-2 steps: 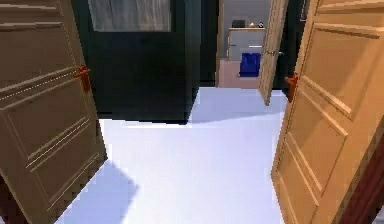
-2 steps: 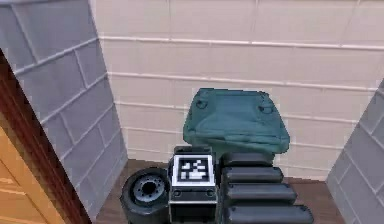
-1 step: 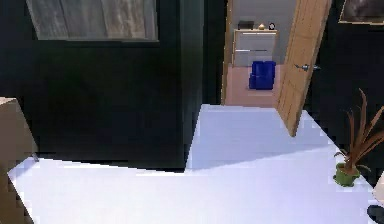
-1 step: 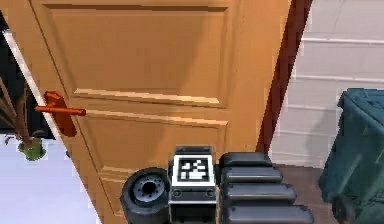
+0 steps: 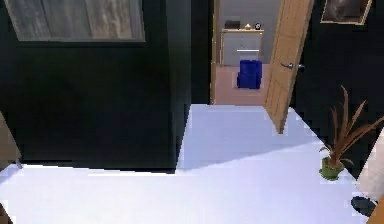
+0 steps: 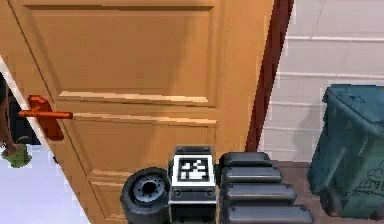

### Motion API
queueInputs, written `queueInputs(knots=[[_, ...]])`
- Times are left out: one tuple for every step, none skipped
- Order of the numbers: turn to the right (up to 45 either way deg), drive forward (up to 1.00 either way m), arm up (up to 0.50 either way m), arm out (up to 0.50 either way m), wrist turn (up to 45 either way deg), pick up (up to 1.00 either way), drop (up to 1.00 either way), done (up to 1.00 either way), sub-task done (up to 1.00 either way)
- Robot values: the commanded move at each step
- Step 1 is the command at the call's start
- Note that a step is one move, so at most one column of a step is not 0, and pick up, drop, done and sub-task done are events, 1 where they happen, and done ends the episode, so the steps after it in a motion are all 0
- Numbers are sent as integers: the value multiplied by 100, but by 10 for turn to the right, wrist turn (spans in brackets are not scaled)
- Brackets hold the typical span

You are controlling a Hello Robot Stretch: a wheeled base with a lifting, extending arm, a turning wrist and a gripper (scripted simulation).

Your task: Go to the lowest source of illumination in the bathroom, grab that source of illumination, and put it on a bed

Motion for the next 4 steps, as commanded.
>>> queueInputs(knots=[[0, 95, 0, 0, 0, 0, 0, 0, 0], [390, 0, 0, 0, 0, 0, 0, 0, 0], [0, 55, 0, 0, 0, 0, 0, 0, 0], [-300, 0, 0, 0, 0, 0, 0, 0, 0]])
